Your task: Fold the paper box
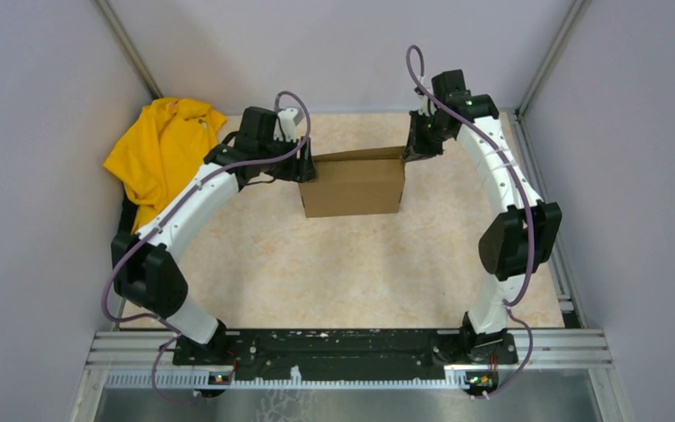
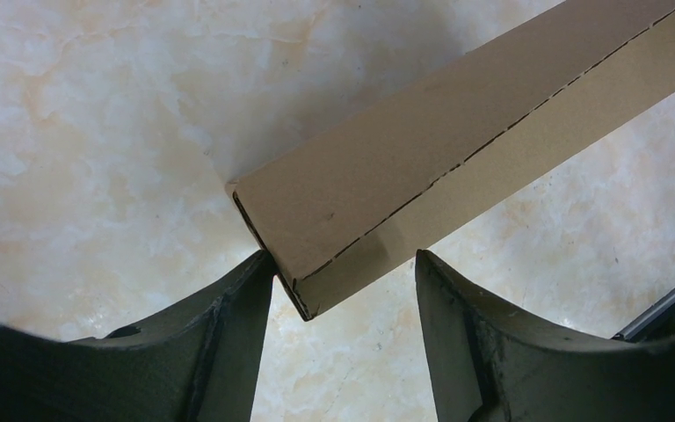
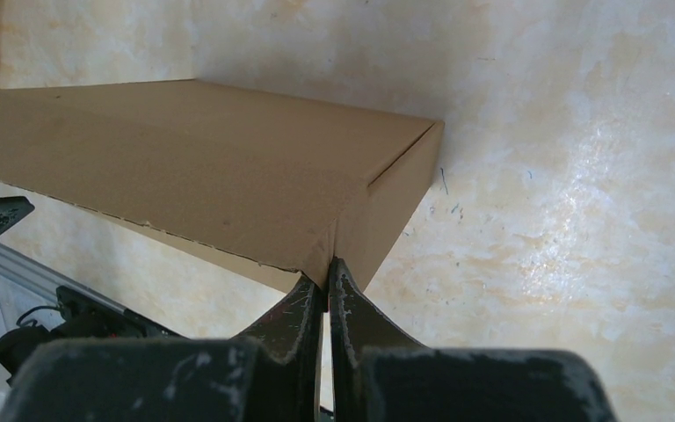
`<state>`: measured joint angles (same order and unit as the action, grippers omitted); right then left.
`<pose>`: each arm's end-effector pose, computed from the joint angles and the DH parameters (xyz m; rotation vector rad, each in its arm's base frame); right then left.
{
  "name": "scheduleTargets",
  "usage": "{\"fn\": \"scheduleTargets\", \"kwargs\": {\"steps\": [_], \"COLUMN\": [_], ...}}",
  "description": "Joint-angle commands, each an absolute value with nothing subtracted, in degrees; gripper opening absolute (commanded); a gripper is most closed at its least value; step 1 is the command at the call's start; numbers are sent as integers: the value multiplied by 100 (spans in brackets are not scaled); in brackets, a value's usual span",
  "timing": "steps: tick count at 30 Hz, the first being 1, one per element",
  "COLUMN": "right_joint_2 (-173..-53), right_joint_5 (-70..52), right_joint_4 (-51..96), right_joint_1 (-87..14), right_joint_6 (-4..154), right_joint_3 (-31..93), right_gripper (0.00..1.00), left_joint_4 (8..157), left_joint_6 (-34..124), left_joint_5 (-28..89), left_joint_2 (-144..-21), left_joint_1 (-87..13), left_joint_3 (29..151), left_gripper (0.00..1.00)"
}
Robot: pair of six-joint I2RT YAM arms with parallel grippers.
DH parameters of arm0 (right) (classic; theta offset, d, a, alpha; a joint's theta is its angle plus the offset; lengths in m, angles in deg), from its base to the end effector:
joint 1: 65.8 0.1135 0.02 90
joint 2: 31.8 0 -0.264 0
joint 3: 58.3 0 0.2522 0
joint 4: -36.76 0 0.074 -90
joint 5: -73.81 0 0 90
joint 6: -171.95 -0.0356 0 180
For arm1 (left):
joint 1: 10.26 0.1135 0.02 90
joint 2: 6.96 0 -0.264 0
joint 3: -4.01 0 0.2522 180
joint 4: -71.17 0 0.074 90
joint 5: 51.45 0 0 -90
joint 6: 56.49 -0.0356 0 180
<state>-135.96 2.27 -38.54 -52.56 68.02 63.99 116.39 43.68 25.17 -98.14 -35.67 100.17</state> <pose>0.3699 0.0986 0.3574 -0.1087 2.5988 0.5902 0.3213 -0.1617 0.3292 0.4321 2.2794 -0.5870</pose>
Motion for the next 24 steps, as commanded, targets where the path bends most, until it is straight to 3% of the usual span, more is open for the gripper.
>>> {"fn": "scheduleTargets", "kwargs": {"steps": [1, 24], "right_joint_2": [-13351, -13391], "right_joint_5": [708, 517], "right_joint_4": [-3800, -3800], "right_joint_1": [-5059, -5059], "right_joint_6": [6730, 6806], "right_joint_3": [6255, 6195], "right_gripper": [0, 0], "left_joint_4": [11773, 11780], "left_joint_6": [4338, 4491], "left_joint_5": [2308, 3410], "left_joint_2": [-9743, -9209], "left_joint_1": [-3740, -3370], "left_joint_3": [9848, 9322], "left_gripper": [67, 74]}}
